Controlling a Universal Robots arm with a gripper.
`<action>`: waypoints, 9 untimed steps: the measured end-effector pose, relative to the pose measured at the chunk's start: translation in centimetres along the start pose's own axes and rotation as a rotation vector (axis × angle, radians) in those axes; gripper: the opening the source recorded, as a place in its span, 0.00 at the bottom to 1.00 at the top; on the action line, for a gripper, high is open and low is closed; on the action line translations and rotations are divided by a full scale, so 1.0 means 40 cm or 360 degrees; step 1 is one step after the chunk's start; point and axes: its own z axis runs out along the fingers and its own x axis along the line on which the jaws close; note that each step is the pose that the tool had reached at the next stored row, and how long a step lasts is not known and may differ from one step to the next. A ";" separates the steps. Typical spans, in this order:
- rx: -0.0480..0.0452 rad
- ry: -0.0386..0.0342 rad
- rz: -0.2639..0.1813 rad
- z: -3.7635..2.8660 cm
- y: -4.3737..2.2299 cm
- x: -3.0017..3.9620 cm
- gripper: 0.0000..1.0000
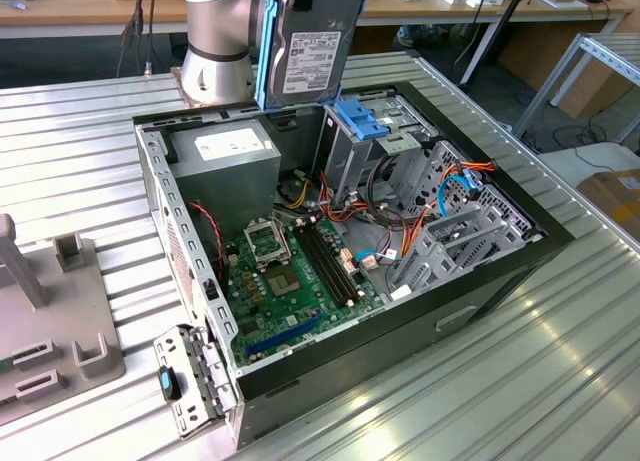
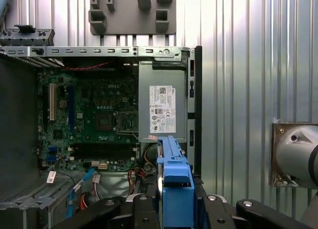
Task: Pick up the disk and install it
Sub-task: 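Pick up the disk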
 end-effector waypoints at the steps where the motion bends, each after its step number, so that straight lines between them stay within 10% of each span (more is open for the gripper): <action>1: 0.0000 0.0000 0.0000 0.000 0.000 0.017 0.37; 9: 0.0000 0.0000 0.0000 0.000 -0.001 0.110 0.37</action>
